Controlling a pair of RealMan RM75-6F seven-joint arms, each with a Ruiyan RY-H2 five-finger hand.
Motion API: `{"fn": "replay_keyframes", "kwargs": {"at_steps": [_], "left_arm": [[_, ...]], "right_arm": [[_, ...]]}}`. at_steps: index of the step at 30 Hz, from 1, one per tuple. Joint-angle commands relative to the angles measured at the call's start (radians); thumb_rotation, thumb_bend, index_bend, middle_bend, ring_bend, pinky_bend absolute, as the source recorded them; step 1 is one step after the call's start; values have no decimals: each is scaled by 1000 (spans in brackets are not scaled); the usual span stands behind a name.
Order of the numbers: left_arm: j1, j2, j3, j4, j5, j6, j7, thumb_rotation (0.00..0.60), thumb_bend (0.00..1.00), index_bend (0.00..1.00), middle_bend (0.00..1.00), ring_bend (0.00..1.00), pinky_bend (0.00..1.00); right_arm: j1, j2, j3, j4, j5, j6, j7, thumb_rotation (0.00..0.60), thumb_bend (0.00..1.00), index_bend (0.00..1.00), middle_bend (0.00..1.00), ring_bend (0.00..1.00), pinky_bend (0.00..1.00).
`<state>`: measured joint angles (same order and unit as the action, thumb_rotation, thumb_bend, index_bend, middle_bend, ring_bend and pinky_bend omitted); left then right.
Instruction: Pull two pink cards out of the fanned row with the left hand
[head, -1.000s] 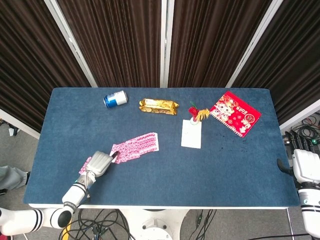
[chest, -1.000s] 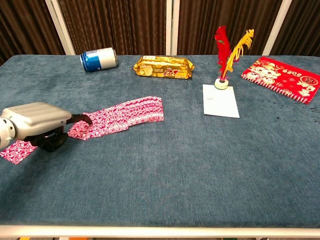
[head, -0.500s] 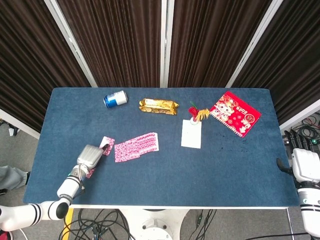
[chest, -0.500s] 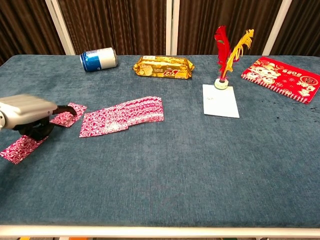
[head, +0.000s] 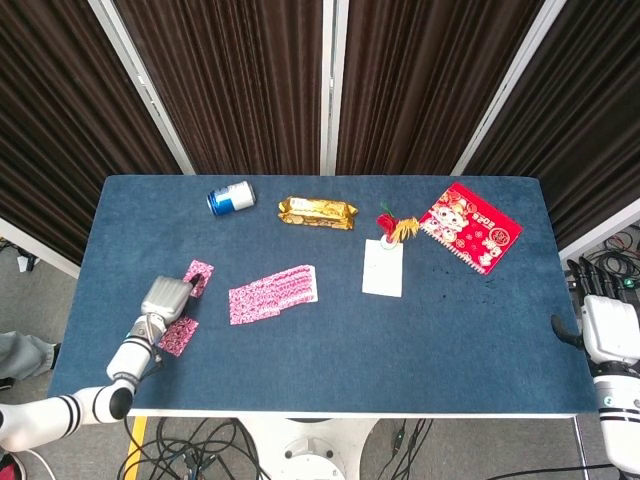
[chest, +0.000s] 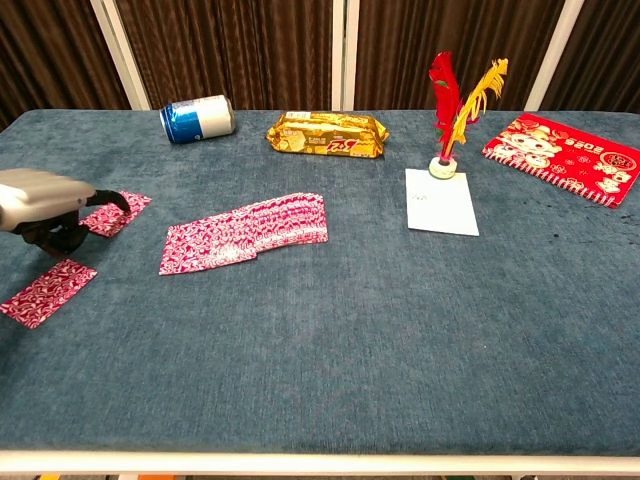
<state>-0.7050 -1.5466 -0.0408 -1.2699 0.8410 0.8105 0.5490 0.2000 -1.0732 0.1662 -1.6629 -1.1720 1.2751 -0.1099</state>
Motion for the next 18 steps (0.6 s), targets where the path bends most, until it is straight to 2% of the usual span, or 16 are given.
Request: {"fn": "replay_keyframes", "kwargs": {"at_steps": [1, 6, 10, 15, 18], "left_arm": [[-3, 3, -6, 7, -3, 1, -7, 600, 708, 121, 886, 891, 812], [-2, 24, -16, -21, 23, 38, -14, 600, 709, 121, 886, 891, 812], [16, 61, -24, -106, 76, 111, -29, 600, 709, 121, 886, 892, 812], [102, 117, -18, -243, 236, 332, -90, 600, 707, 121, 883, 890, 806], [174, 120, -3, -253, 339, 488, -140, 600, 704, 121, 817, 836, 754]], "right_arm": [[-2, 2, 0, -2, -1, 4, 0, 600, 264, 0, 0, 0, 0], [-5, 3, -1, -5, -6, 12, 3, 600, 268, 0, 0, 0, 0], [-8, 2, -4, -5, -11, 15, 7, 600, 268, 0, 0, 0, 0], [-12, 4, -6, -3, -20, 20, 19, 600, 266, 0, 0, 0, 0], [-16, 5, -8, -3, -32, 28, 30, 600, 266, 0, 0, 0, 0]]}}
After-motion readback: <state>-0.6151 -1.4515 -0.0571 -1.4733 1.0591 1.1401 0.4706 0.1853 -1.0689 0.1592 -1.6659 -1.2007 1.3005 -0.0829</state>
